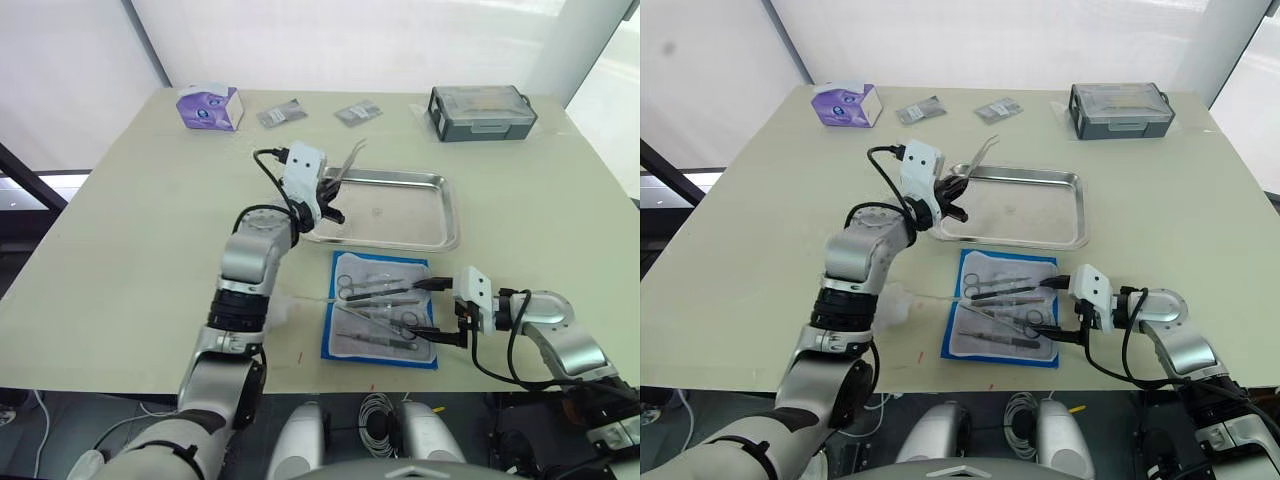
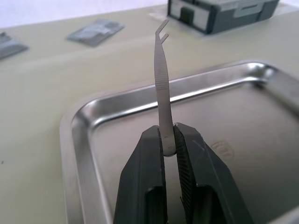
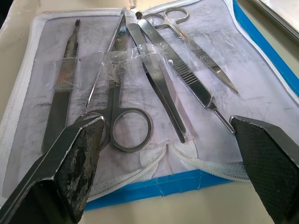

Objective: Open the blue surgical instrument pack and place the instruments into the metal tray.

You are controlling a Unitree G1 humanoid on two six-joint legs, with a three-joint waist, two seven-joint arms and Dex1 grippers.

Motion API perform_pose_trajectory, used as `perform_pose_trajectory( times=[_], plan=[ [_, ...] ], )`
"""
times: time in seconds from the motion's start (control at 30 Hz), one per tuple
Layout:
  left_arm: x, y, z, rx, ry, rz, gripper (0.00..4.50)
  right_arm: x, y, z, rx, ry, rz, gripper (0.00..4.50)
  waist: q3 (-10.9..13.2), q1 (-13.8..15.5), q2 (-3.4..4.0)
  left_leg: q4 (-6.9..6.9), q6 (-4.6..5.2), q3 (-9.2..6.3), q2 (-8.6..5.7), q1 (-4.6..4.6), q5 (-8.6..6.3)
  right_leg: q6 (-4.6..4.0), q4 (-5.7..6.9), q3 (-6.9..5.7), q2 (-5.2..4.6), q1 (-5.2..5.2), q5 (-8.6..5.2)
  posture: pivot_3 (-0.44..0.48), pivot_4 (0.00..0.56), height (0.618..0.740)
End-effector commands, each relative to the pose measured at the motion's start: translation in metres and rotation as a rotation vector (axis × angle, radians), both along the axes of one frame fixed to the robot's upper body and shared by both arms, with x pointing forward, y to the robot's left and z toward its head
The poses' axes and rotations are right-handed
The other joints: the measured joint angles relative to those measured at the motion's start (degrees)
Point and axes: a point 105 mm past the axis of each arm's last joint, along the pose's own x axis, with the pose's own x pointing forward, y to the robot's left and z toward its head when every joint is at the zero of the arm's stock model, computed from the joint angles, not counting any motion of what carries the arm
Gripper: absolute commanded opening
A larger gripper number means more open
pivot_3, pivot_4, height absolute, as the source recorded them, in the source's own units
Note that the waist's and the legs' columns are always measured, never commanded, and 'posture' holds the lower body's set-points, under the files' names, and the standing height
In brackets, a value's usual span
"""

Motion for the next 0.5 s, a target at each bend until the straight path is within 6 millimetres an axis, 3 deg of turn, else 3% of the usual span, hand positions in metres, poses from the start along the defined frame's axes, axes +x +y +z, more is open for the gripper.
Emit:
perform_pose_trajectory(
  times=[0.03,0.3,0.5],
  plan=[
    [0.001,0.001,0.004,0.0,0.002,0.061,0.02,-0.022,-0.011,-0.05,-0.147,0.184,-0.014,4.5,0.0,0.0,0.0,0.0,0.0,0.0,-0.01,0.0,0.0,0.0,0.0,0.0,0.0,0.0,0.0,0.0,0.15,0.74],
    [0.0,0.002,-0.025,0.048,0.098,0.15,0.02,-0.022,-0.008,-0.05,-0.141,0.184,-0.01,4.5,0.0,-0.01,0.0,-0.02,-0.01,-0.01,-0.01,0.01,0.0,0.0,-0.03,-0.01,-0.01,0.01,0.0,0.0,0.15,0.74],
    [0.004,0.008,-0.034,0.067,0.116,0.191,0.02,-0.02,-0.008,-0.049,-0.141,0.179,-0.008,4.5,0.0,-0.01,0.0,-0.03,-0.01,-0.02,-0.02,0.02,0.0,0.0,-0.05,-0.01,-0.02,0.02,0.0,0.0,0.15,0.74]
  ],
)
